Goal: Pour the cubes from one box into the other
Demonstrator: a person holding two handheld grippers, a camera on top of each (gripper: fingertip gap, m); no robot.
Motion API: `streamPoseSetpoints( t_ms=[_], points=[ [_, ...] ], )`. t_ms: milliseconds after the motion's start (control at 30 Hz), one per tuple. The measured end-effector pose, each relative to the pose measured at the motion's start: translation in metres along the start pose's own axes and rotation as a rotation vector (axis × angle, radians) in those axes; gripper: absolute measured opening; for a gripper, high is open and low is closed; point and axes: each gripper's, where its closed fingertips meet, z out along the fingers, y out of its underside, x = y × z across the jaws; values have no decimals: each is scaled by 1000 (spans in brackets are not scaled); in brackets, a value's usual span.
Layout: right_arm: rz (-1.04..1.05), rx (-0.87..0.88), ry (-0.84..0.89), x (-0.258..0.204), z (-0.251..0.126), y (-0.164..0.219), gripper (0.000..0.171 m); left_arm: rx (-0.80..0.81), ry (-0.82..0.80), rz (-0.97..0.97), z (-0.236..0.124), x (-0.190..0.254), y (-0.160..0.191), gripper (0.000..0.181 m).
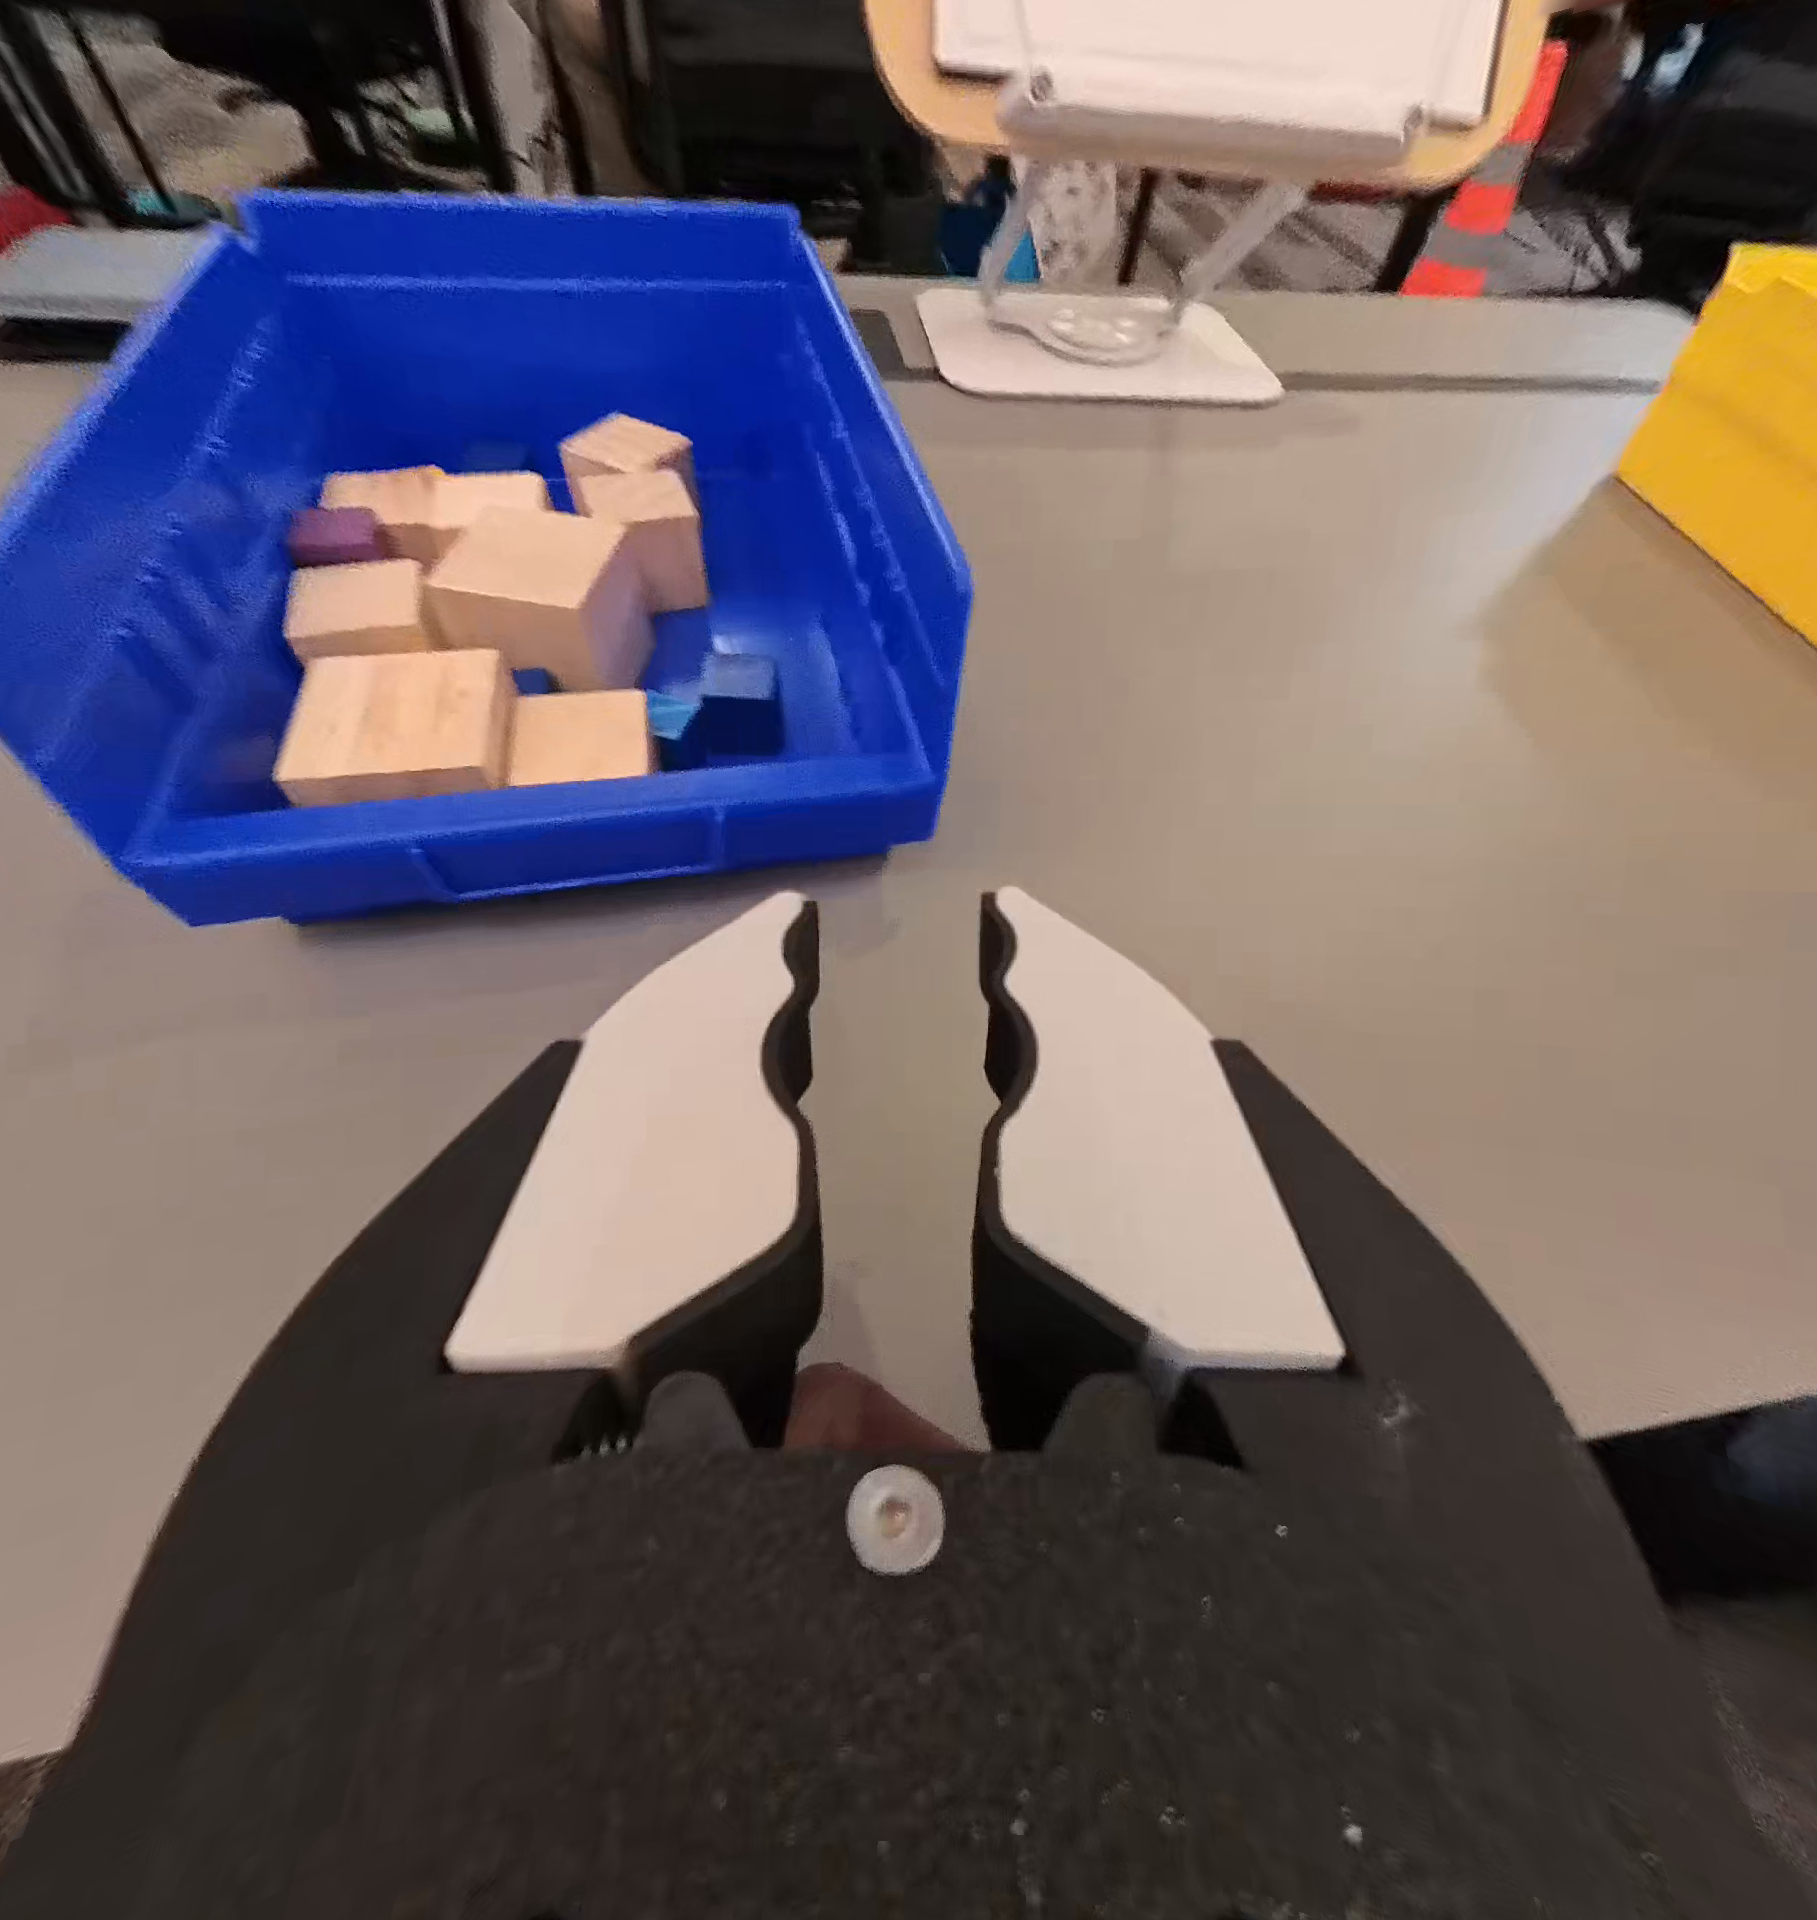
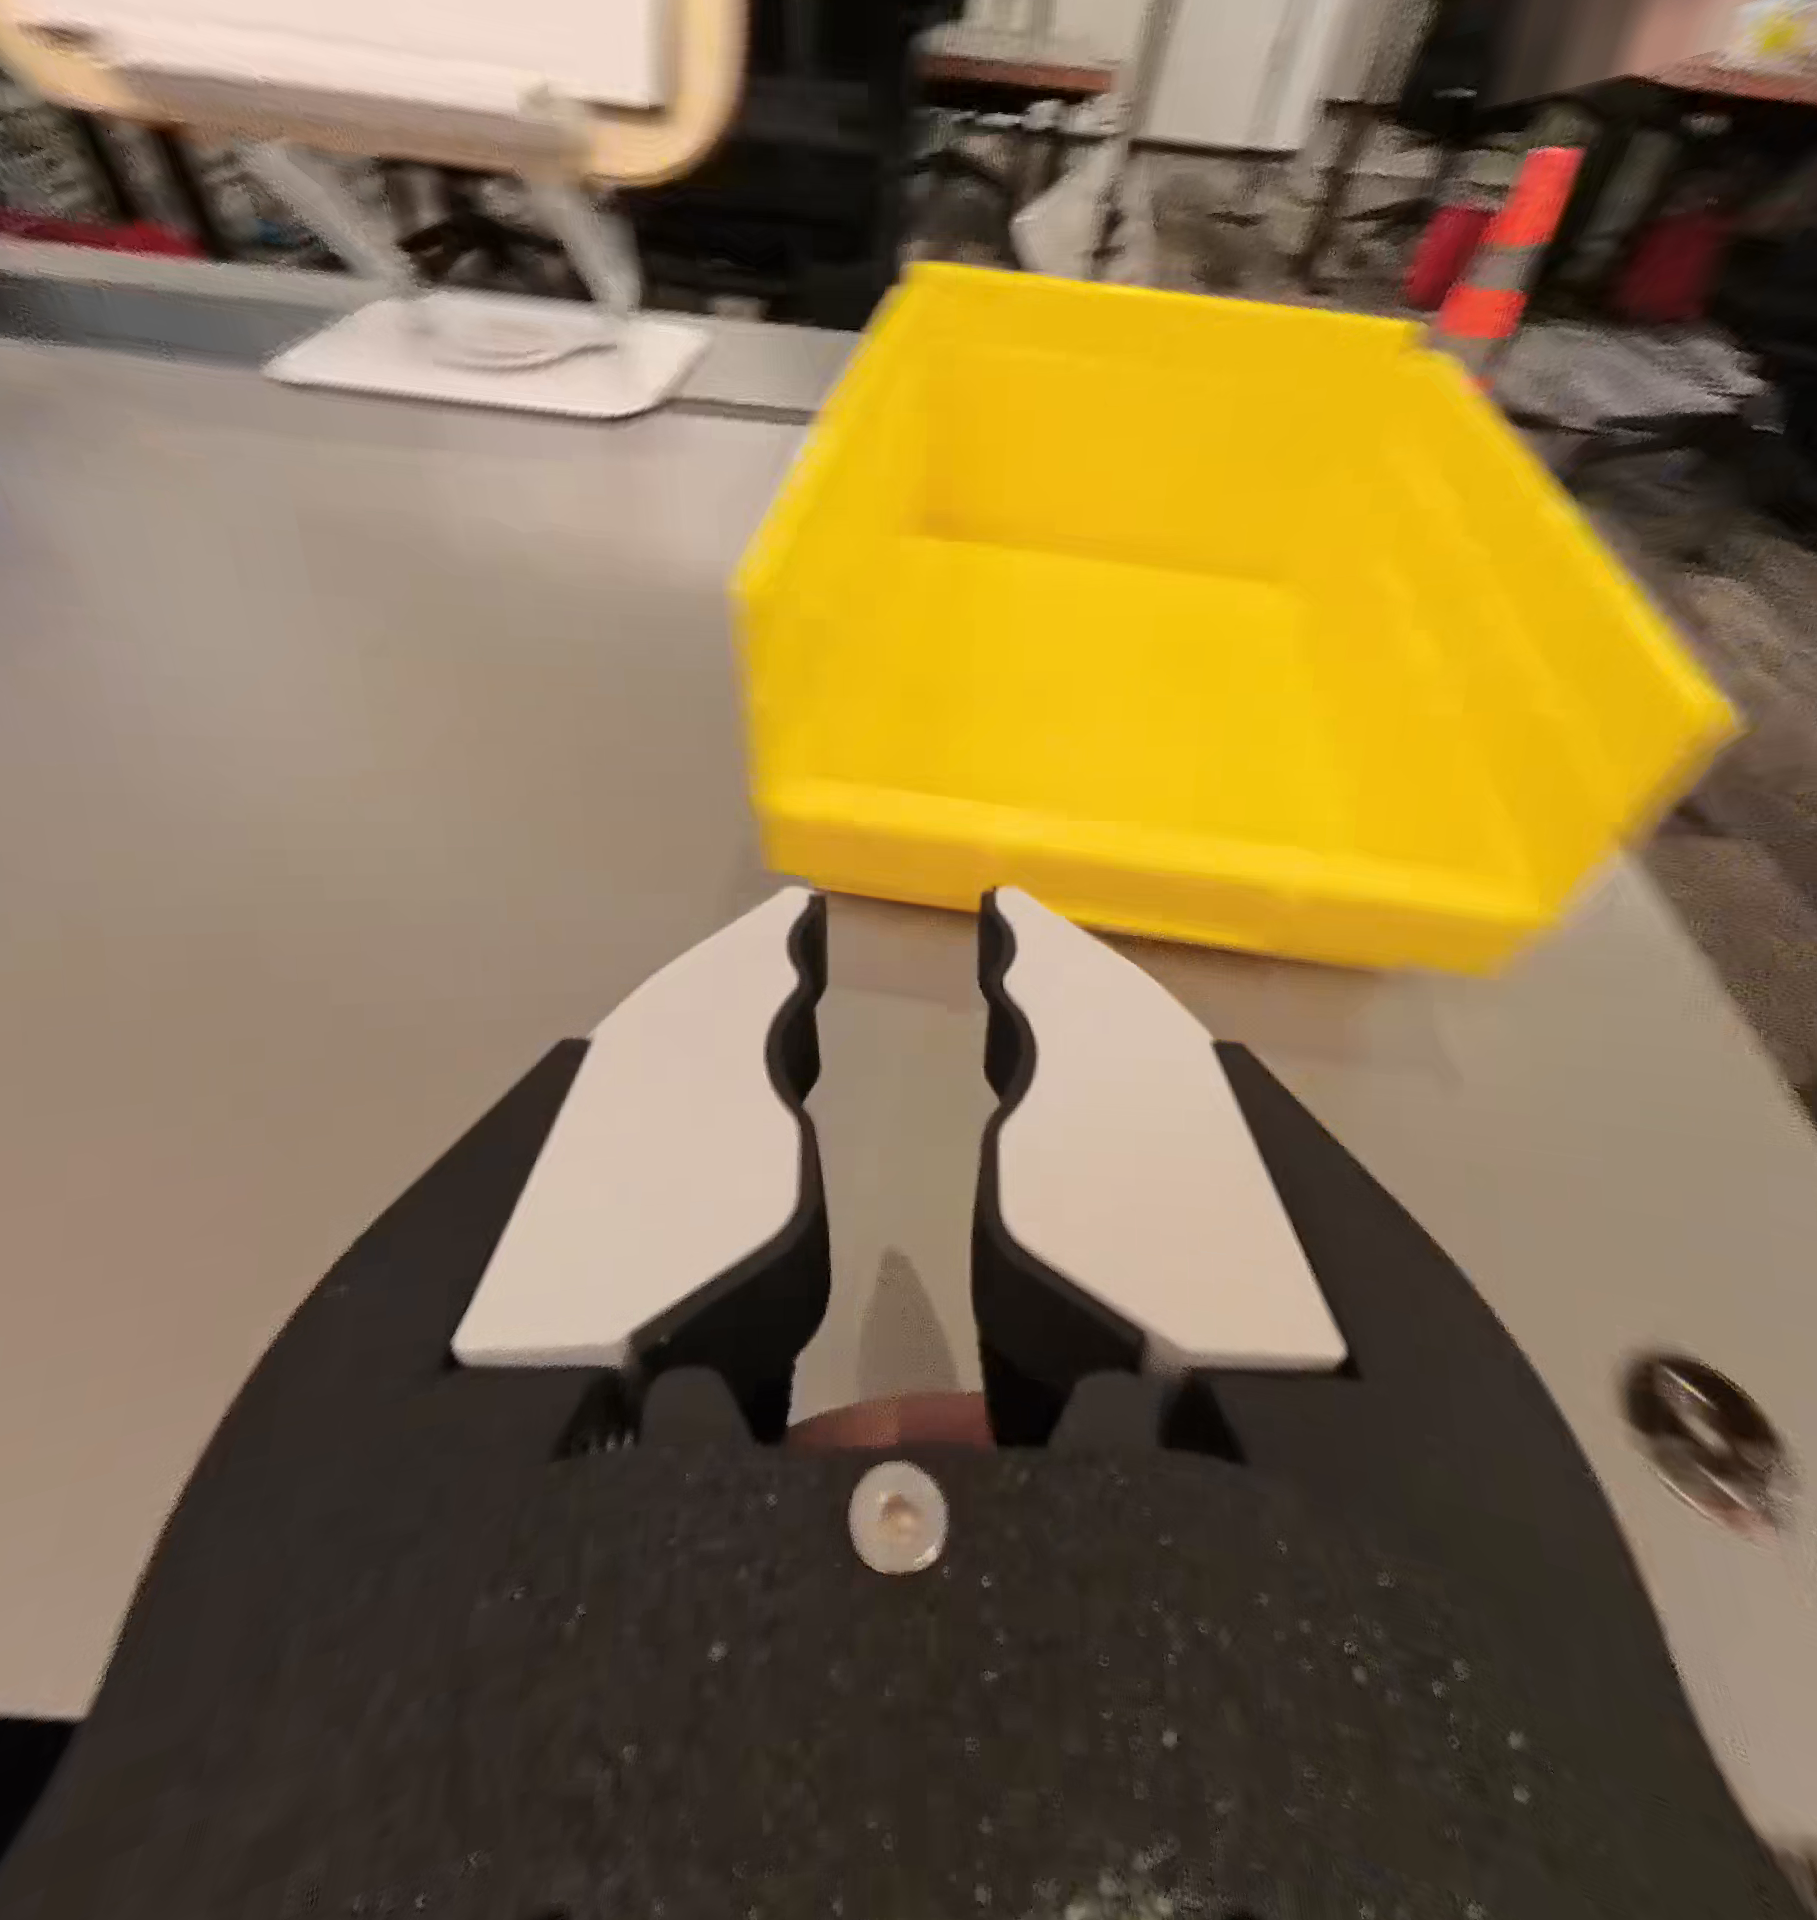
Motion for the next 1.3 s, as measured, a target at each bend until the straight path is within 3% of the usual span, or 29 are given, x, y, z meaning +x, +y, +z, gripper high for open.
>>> streamPoseSetpoints(
  t_ms=[100,233,300,467,900,1300],
  points=[
    [77,43,72,44,-19,-2,27,20,-17,-84,4,-17,0,29],
    [172,85,53,60,-23,-7,27,-77,-129,-72,18,-44,27,29],
    [146,56,55,58,-18,0,27,-129,-196,-25,19,-53,37,29],
    [-34,32,90,42,-10,2,26,-111,-165,-37,18,-48,33,27],
    [50,-18,23,40,-6,13,26,-146,-132,-11,21,-41,39,26],
    [1,-44,17,34,-2,18,26,-150,-99,-6,22,-37,40,26]
  ],
)
